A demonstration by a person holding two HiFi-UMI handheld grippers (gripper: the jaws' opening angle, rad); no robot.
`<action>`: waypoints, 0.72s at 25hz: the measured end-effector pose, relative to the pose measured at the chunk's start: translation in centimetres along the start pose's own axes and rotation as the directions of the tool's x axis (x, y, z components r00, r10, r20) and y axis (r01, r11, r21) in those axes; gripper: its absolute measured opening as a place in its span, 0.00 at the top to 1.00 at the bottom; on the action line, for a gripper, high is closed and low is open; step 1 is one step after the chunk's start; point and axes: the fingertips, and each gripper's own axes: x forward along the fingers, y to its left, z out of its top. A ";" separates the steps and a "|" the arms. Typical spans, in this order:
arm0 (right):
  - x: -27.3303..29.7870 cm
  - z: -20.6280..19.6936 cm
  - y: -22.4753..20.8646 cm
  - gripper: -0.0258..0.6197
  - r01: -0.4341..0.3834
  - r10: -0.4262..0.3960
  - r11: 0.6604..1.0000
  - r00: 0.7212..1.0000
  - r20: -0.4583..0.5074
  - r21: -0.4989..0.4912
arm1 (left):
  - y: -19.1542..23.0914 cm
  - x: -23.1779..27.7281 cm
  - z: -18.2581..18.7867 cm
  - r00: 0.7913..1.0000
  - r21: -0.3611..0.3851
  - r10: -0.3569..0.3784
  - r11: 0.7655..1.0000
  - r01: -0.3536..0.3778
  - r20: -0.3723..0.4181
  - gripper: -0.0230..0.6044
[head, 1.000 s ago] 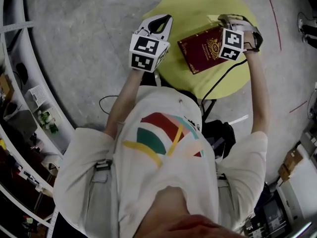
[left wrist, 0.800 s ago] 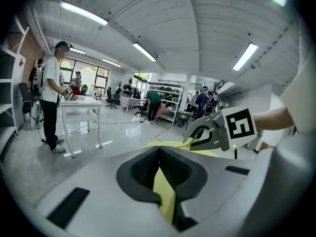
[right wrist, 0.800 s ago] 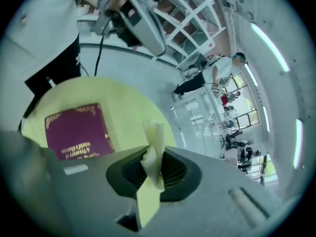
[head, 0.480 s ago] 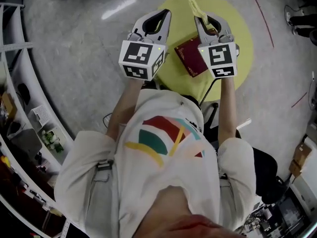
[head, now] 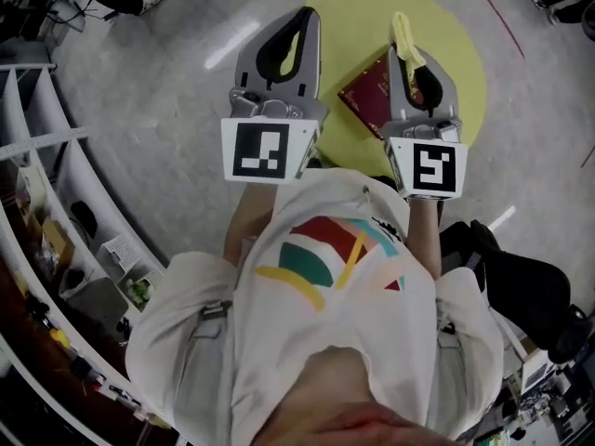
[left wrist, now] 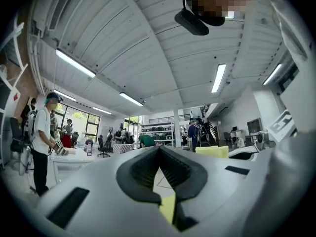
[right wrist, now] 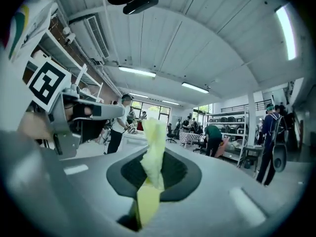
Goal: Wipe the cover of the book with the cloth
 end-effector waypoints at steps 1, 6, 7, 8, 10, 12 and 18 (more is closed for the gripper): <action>-0.5 0.3 -0.2 0.91 0.004 -0.004 1.000 1.000 0.008 -0.005 | -0.2 0.0 0.7 1.000 0.003 -0.002 1.000 0.001 0.014 0.94; -1.6 0.5 -1.2 0.91 0.047 -0.046 0.999 0.999 0.027 -0.011 | -0.8 0.3 1.6 0.999 0.027 -0.009 1.000 0.008 0.046 0.94; -1.8 0.6 -1.2 0.91 0.049 -0.048 0.999 0.998 0.031 -0.010 | -1.0 0.3 1.5 0.999 0.029 -0.015 0.999 0.013 0.043 0.94; -1.9 0.7 -1.2 0.91 0.049 -0.049 0.999 0.998 0.037 -0.012 | -1.3 0.3 1.4 0.999 0.029 -0.020 0.999 0.019 0.040 0.94; -2.2 0.9 -1.2 0.91 0.050 -0.048 0.999 0.998 0.050 -0.021 | -1.8 0.3 1.4 0.999 0.028 -0.029 0.999 0.028 0.037 0.94; -2.5 1.1 -1.2 0.91 0.050 -0.048 0.998 0.997 0.060 -0.031 | -2.4 0.2 1.6 0.999 0.030 -0.038 0.999 0.037 0.037 0.94; -3.0 1.4 -1.1 0.91 0.061 -0.058 0.998 0.995 0.085 -0.034 | -3.1 -0.1 2.5 0.997 0.050 -0.055 0.997 0.052 0.057 0.94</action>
